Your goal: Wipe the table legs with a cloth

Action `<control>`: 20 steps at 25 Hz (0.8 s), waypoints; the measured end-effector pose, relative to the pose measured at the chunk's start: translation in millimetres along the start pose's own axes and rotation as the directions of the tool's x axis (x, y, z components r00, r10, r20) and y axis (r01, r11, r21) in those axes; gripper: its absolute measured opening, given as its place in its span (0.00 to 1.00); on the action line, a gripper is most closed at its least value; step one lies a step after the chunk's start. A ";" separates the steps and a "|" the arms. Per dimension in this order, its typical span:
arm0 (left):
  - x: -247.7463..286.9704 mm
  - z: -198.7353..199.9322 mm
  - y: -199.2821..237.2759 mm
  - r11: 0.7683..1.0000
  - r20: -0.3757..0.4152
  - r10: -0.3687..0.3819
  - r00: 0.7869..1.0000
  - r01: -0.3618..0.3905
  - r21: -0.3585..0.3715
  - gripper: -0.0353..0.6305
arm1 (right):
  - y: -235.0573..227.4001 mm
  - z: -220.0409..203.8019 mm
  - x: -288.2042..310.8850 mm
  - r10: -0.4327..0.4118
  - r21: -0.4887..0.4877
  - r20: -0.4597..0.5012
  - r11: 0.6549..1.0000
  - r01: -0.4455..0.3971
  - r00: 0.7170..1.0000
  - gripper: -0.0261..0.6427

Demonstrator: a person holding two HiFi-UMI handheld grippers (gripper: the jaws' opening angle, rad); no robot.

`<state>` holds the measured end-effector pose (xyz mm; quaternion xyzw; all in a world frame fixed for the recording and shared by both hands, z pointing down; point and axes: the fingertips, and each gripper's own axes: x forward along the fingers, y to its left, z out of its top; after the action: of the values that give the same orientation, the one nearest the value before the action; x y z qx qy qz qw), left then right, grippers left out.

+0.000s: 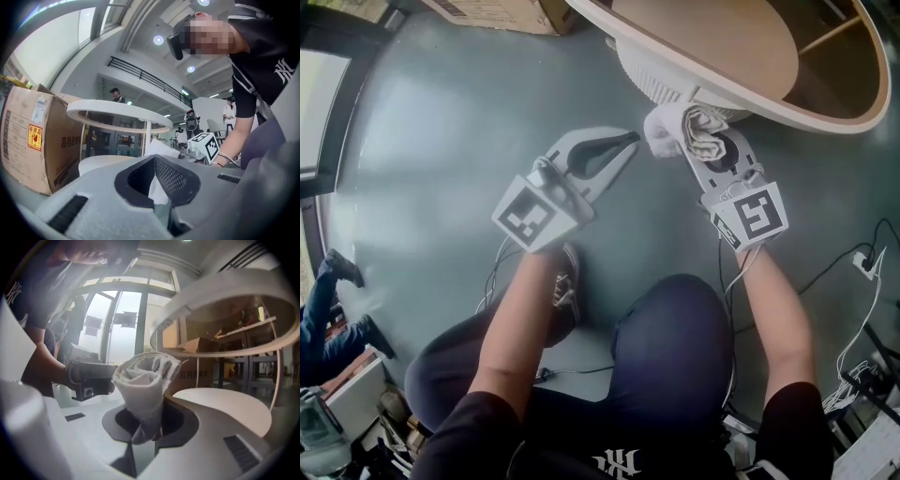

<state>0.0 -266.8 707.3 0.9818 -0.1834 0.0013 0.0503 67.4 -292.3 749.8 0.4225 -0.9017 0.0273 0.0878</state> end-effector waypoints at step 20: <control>5.4 -57.8 -15.3 0.998 -0.114 -0.030 0.993 0.024 -0.055 0.06 | -2.5 -227.4 33.4 0.066 0.175 -0.454 0.984 0.016 0.889 0.15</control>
<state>11.5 -248.8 763.4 0.9807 -0.1670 0.0520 0.0872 79.1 -291.1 979.3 0.3987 -0.8550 0.2057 0.2601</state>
